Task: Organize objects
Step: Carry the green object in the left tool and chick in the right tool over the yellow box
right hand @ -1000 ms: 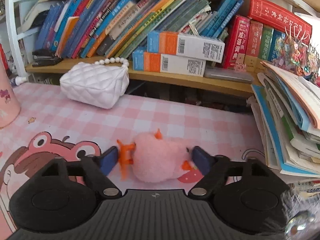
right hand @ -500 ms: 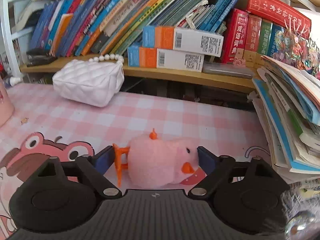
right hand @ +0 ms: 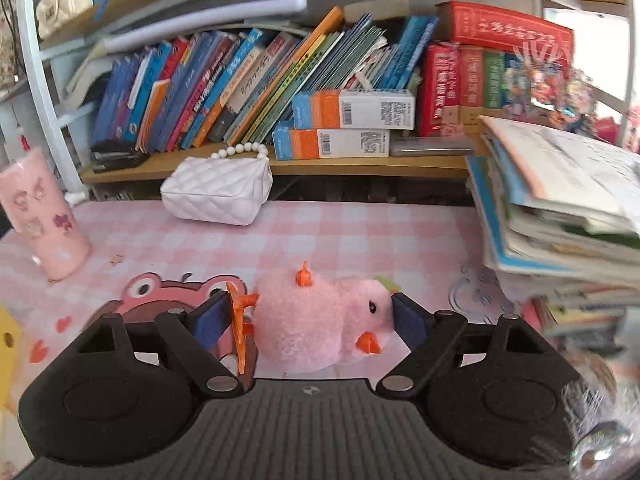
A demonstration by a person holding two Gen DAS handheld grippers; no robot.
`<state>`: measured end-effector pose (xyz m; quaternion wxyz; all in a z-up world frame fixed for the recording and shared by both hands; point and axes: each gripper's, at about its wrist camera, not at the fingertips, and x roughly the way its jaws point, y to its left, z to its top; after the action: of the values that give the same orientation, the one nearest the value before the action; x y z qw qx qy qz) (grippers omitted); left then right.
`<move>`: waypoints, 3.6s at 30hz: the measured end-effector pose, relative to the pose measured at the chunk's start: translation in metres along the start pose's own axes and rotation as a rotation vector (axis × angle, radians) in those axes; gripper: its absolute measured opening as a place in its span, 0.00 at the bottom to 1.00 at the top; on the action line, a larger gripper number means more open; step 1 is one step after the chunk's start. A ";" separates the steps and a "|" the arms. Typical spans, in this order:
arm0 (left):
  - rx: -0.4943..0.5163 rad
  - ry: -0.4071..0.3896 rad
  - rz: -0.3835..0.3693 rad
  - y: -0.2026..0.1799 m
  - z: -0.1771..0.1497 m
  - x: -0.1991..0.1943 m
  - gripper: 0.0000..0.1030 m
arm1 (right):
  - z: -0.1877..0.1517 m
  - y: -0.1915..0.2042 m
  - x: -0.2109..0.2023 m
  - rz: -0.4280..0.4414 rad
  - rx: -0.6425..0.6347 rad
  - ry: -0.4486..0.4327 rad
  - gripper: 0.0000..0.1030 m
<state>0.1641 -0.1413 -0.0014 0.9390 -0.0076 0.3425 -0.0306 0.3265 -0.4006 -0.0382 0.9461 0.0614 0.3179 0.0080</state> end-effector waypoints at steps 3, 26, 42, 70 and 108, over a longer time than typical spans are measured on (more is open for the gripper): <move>-0.005 -0.021 -0.025 0.007 -0.003 -0.009 0.21 | -0.008 0.006 -0.032 -0.002 0.018 -0.014 0.81; -0.053 -0.051 -0.060 0.116 -0.072 -0.102 0.21 | -0.137 0.152 -0.216 0.038 -0.052 0.067 0.81; -0.083 -0.048 0.012 0.184 -0.114 -0.155 0.21 | -0.197 0.245 -0.246 0.166 -0.142 0.150 0.82; -0.075 -0.139 -0.014 0.214 -0.102 -0.173 0.22 | -0.186 0.283 -0.259 0.147 -0.158 0.093 0.82; -0.071 -0.092 0.141 0.220 -0.005 -0.030 0.21 | -0.022 0.326 -0.142 0.314 -0.265 -0.088 0.82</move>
<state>0.1490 0.0805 0.0063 0.9526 -0.0184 0.2997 0.0482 0.2080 -0.0825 0.0693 0.9460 -0.0146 0.2591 0.1942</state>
